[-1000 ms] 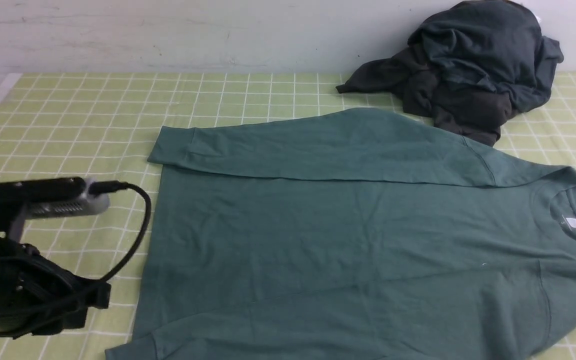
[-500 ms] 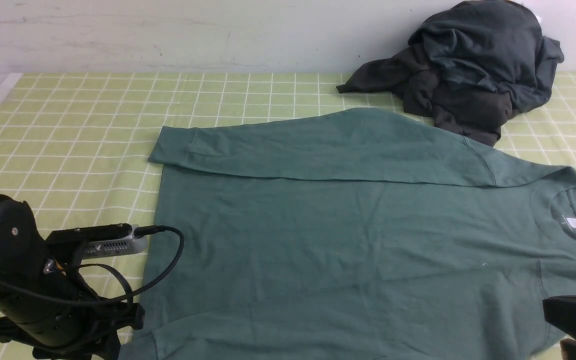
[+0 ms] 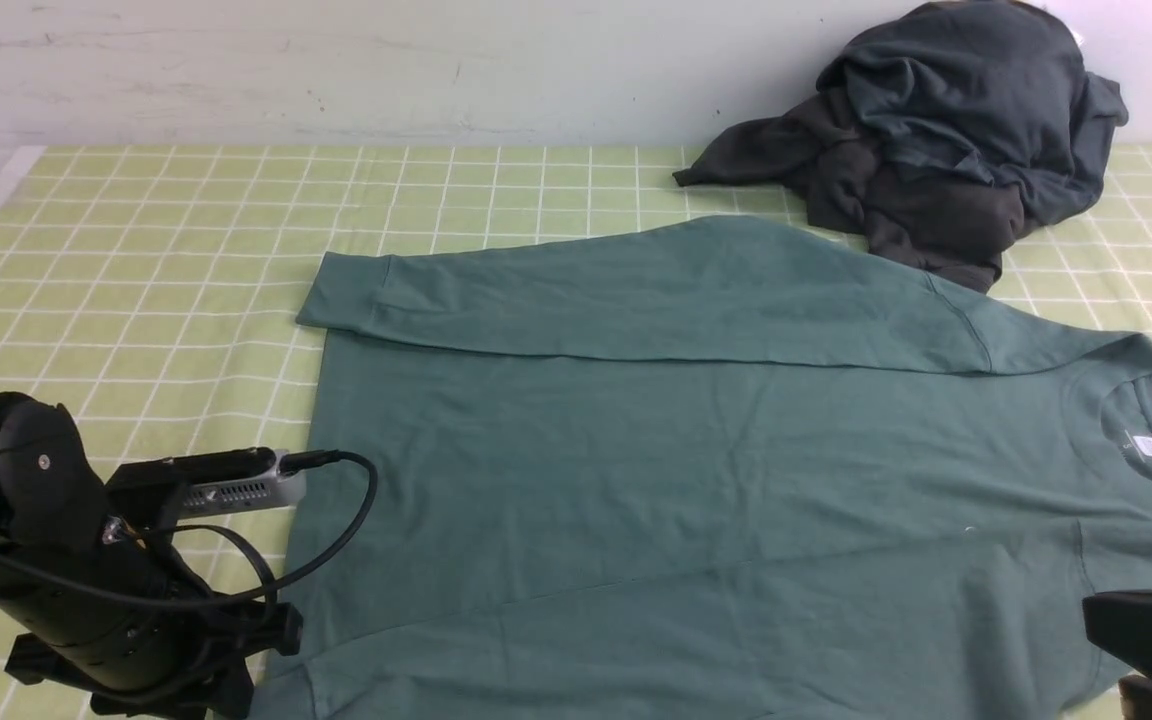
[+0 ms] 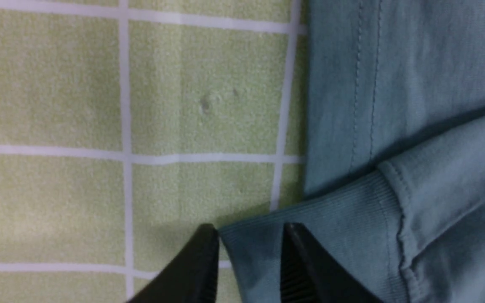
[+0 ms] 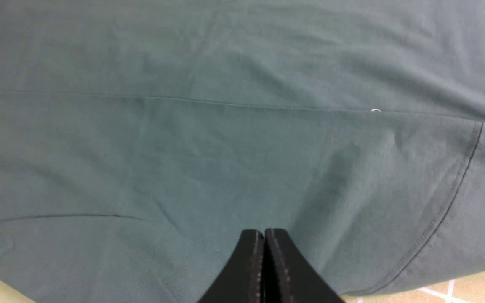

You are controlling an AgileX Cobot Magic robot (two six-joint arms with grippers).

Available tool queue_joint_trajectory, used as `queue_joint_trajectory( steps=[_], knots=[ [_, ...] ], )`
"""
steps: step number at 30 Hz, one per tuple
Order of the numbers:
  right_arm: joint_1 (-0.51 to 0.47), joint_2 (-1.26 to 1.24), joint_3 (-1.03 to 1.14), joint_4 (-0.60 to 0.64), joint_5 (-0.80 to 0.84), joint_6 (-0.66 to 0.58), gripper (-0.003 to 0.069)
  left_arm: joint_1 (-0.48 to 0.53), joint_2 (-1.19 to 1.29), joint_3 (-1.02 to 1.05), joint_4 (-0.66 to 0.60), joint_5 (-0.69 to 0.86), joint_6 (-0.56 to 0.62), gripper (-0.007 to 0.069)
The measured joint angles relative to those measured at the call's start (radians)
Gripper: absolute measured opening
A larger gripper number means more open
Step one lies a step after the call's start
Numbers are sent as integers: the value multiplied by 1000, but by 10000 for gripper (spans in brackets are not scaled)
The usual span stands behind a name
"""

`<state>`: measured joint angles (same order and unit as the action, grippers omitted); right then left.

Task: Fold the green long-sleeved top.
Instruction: Use the left arm to clamp the cuff closest to it

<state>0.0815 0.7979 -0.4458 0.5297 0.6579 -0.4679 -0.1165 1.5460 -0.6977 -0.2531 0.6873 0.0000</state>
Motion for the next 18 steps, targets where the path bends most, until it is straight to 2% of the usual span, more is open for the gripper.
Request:
queue_joint_trajectory(
  steps=[2,4,7,12,13,14,18],
  knots=[
    [0,0,0,0,0,0,-3,0,0,0,2,0,0,273],
    [0,0,0,0,0,-1,-3,0,6,0,4,0,0,292],
    [0,0,0,0,0,-2,-3,0,22,0,5,0,0,275],
    [0,0,0,6,0,-3,-3,0,42,-6,1,2,9,103],
    [0,0,0,6,0,-3,-3,0,42,-6,-1,3,10,95],
    [1,0,0,8,0,-3,-3,0,41,-12,-5,15,32,39],
    [1,0,0,8,0,-3,-3,0,17,-36,-34,50,90,6]
  ],
)
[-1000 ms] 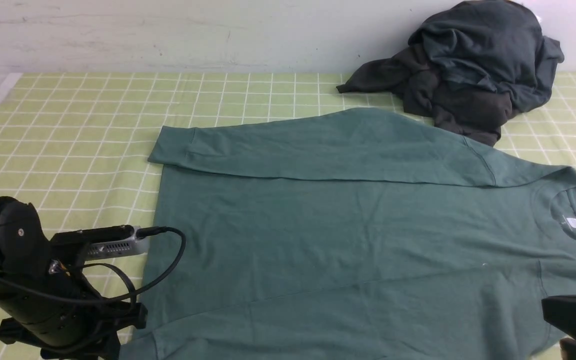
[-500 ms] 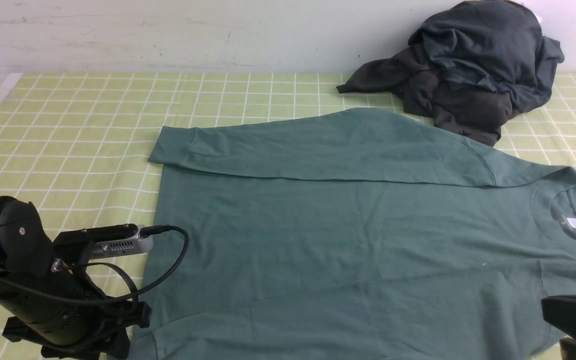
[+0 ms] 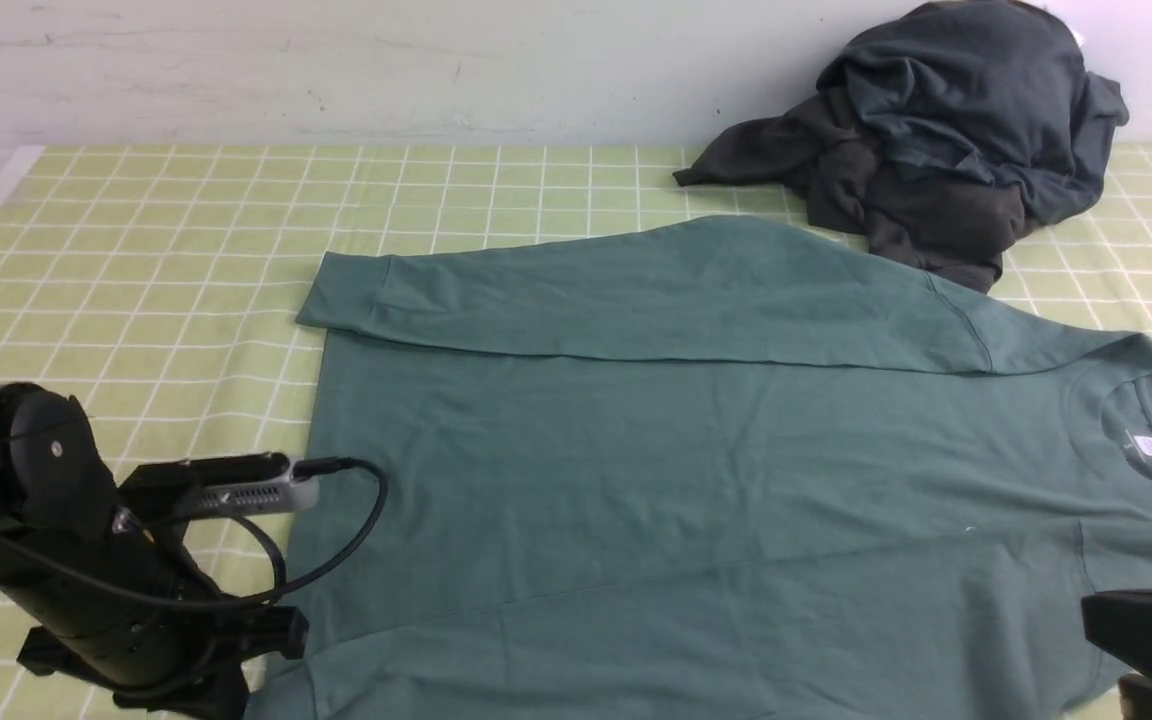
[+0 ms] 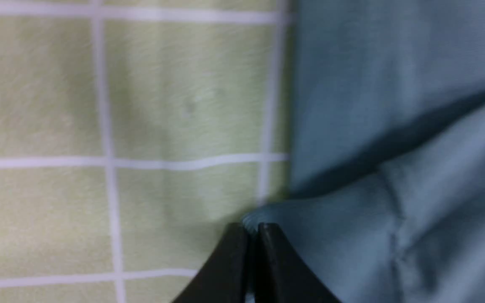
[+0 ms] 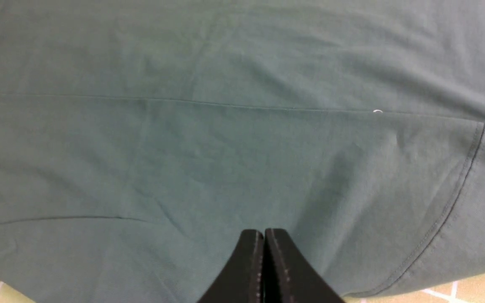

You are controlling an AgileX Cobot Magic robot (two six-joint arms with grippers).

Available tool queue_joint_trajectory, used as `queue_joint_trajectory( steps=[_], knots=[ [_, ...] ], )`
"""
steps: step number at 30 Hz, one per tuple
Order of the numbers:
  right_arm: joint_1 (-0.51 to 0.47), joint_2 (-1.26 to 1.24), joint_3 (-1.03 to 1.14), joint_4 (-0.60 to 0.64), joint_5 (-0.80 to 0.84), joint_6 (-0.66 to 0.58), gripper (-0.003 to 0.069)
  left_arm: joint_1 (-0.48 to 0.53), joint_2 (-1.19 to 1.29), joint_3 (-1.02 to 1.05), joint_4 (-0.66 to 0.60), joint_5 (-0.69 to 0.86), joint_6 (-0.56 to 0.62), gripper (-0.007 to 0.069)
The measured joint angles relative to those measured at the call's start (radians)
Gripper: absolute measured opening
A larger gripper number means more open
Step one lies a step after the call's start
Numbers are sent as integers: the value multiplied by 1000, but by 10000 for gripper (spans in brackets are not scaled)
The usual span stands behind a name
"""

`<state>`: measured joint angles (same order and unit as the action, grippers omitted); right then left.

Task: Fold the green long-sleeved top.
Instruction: Use the left arm to clamp the cuff closest to it, then use the left arm to drag and place the cuff at the centered position on the left edge of the fabric, then use the left arm to clamp the cuff farthest from it

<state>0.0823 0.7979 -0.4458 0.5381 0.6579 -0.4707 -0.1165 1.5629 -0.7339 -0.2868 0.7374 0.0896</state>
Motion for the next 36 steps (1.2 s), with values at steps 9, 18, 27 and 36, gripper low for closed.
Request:
queue_joint_trajectory(
  steps=[9,18,27,36],
  knots=[
    [3,0,0,11,0,-20,-3,0,-181,-216,-80,59,111,6],
    [3,0,0,11,0,-23,-3,-1,-147,-450,-15,33,127,6],
    [3,0,0,12,0,-27,-3,13,196,-642,35,5,127,6],
    [3,0,0,12,-4,-27,-3,18,572,-1075,137,108,55,206]
  ],
)
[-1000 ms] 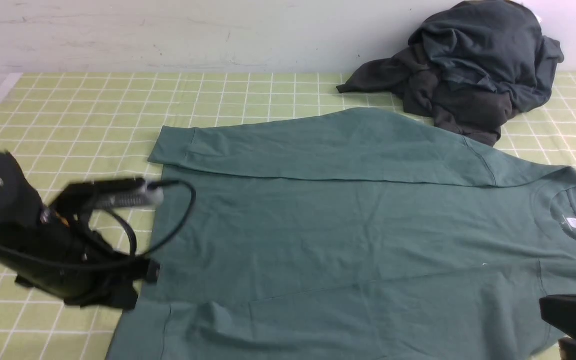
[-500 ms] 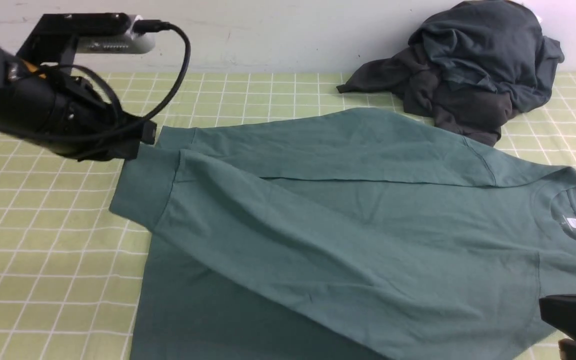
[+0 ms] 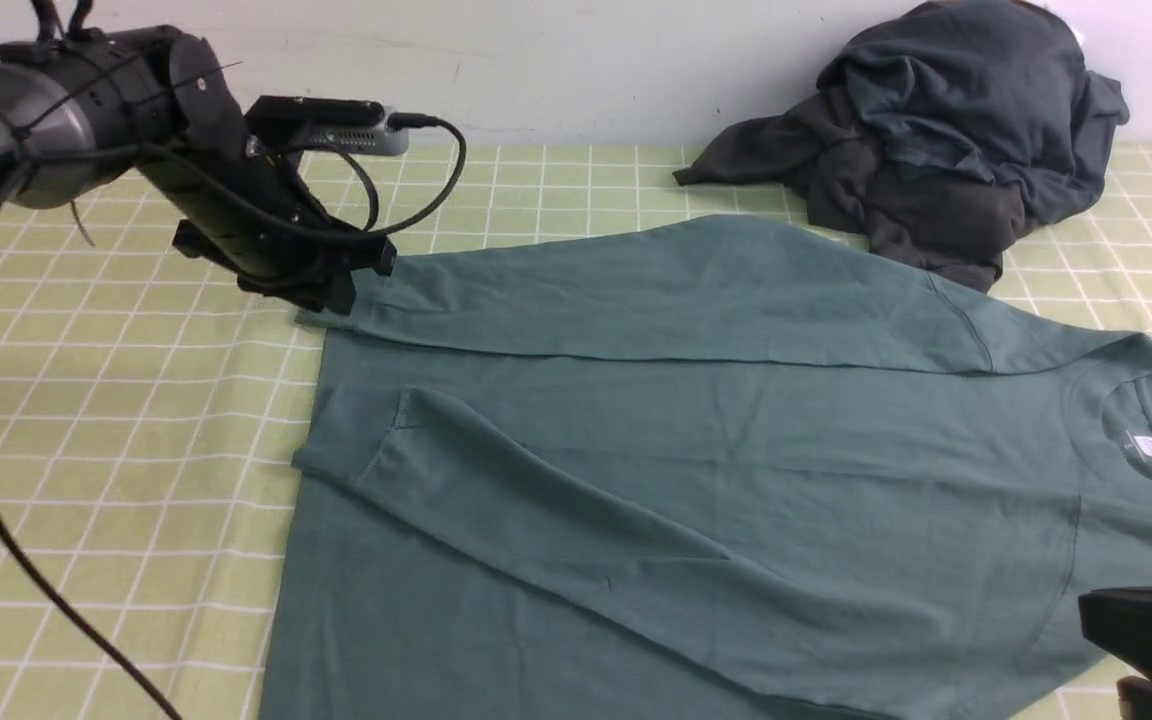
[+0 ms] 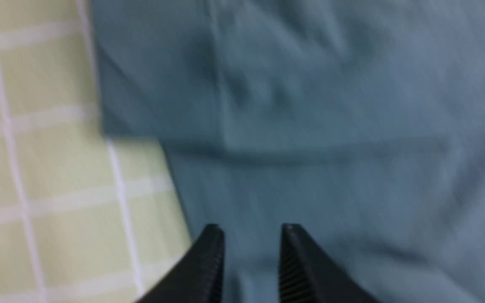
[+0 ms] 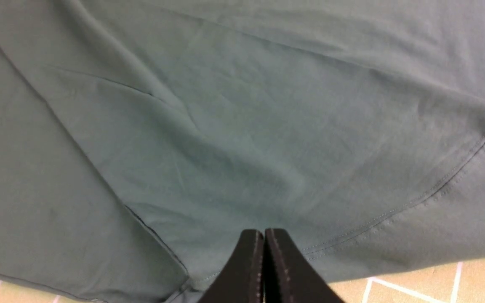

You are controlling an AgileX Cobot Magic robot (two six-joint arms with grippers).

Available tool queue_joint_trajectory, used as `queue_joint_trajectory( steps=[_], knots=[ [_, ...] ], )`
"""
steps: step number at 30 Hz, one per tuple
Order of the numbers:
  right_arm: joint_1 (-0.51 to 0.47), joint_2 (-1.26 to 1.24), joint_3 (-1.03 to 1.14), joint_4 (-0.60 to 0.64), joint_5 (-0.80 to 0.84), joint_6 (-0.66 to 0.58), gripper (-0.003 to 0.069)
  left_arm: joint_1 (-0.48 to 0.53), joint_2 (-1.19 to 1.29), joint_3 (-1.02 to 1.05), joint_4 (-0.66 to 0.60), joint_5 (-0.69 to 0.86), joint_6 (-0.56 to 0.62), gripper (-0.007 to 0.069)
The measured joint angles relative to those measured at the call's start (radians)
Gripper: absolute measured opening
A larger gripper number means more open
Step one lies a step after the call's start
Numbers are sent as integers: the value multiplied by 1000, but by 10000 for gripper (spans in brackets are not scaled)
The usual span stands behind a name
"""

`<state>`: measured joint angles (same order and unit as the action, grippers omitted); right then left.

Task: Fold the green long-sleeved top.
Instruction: Use the left arm to clamp the cuff farthest from it

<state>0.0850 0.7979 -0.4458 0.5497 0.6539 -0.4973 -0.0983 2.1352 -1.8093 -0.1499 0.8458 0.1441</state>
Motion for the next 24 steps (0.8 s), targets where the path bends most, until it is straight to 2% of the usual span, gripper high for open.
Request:
queue_joint_trajectory(
  steps=[3,6,10,12,14,15,17,20,24],
  knots=[
    [0,0,0,0,-2,-1,-3,13,103,-149,76,6,-93,298],
    [0,0,0,0,-5,-14,-3,21,185,-229,119,19,-144,323],
    [0,0,0,2,-6,-44,-3,22,263,-276,124,22,-144,317],
    [0,0,0,2,-6,-49,-3,22,290,-282,124,22,-144,265],
    [0,0,0,2,-6,-50,-3,22,290,-287,126,25,-144,175],
    [0,0,0,2,-6,-50,-3,22,290,-287,126,26,-144,165],
    [0,0,0,2,-6,-52,-3,20,289,-287,124,39,-144,48],
    [0,0,0,2,-6,-53,-3,19,283,-290,127,71,-144,8],
    [0,0,0,2,-6,-53,-3,19,249,-296,128,155,-144,-1]
  ],
)
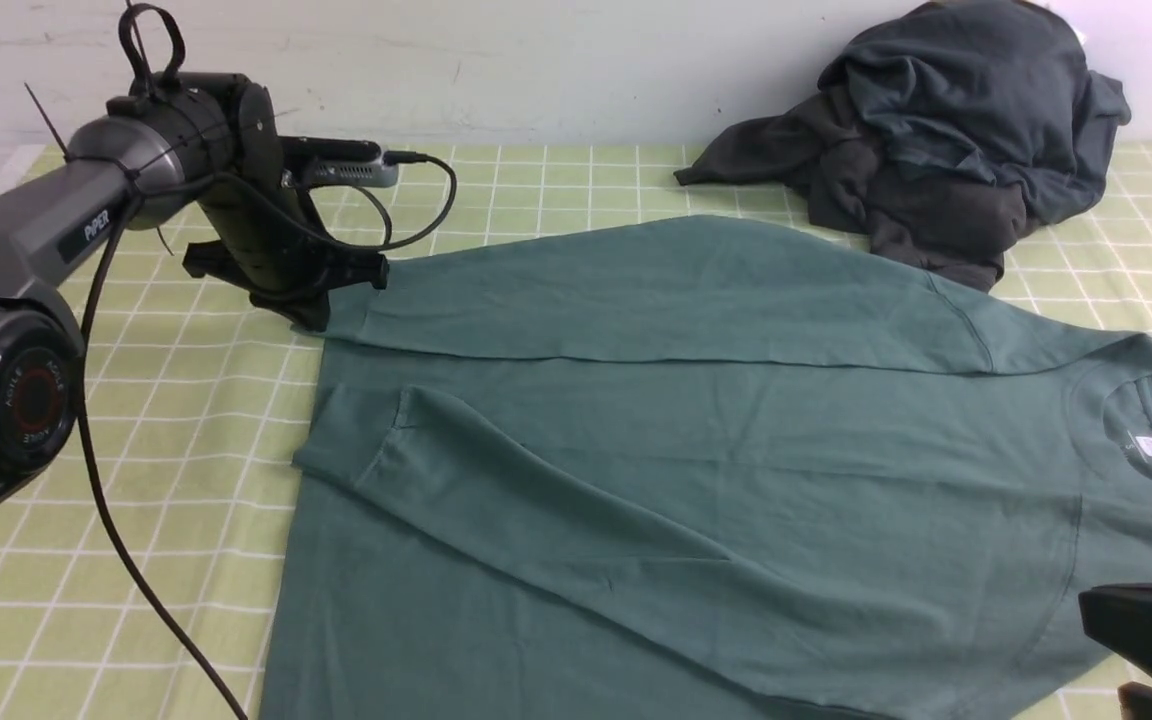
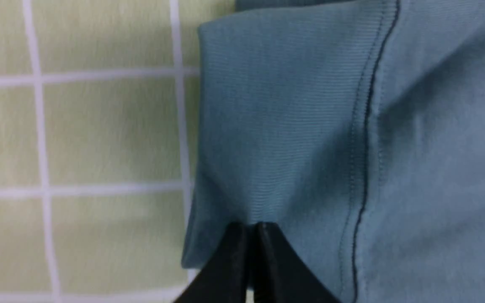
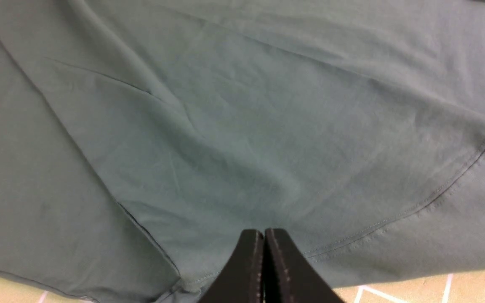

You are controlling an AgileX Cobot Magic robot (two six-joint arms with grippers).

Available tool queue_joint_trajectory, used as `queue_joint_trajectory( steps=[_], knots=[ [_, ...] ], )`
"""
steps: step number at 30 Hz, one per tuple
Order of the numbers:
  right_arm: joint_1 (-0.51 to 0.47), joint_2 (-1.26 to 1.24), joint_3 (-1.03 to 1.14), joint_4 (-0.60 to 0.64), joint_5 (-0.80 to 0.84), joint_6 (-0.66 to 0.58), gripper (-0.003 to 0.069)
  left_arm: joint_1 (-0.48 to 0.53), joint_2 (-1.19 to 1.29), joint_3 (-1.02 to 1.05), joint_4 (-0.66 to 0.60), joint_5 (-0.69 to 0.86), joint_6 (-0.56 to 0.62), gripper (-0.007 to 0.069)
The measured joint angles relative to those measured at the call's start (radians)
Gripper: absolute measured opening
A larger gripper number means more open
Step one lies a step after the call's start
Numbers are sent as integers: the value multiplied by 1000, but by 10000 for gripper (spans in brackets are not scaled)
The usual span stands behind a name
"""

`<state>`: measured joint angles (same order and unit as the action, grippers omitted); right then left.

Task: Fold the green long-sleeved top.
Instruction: Use the left arm to clamp the cuff farthest from it, then use the left arm to drag and drop the cuff onto the cuff closest to the left arm, then use both arms simultaneously to clamp the lower edge of the clothing fabric

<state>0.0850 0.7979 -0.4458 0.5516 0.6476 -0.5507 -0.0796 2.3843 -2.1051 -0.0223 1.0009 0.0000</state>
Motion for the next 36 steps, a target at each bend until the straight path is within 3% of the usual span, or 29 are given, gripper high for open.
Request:
queue_joint_trajectory(
  steps=[7,10,17,23,27,33,34,36],
  knots=[
    [0,0,0,0,0,0,-3,0,-116,-9,-20,194,67,-1],
    [0,0,0,0,0,0,-3,-2,-166,34,-39,207,107,-1],
    [0,0,0,4,6,0,-3,-65,-484,444,-52,211,124,-1],
    [0,0,0,29,8,0,-3,-150,-615,722,-53,204,124,0],
    [0,0,0,48,27,0,-3,-223,-625,859,-43,174,129,74],
    [0,0,0,50,52,-10,-3,-346,-683,972,-26,186,131,286],
    [0,0,0,50,54,-10,-3,-353,-688,979,-25,186,131,293],
    [0,0,0,55,68,-30,-5,-452,-747,1086,-5,175,164,367]
  ],
)
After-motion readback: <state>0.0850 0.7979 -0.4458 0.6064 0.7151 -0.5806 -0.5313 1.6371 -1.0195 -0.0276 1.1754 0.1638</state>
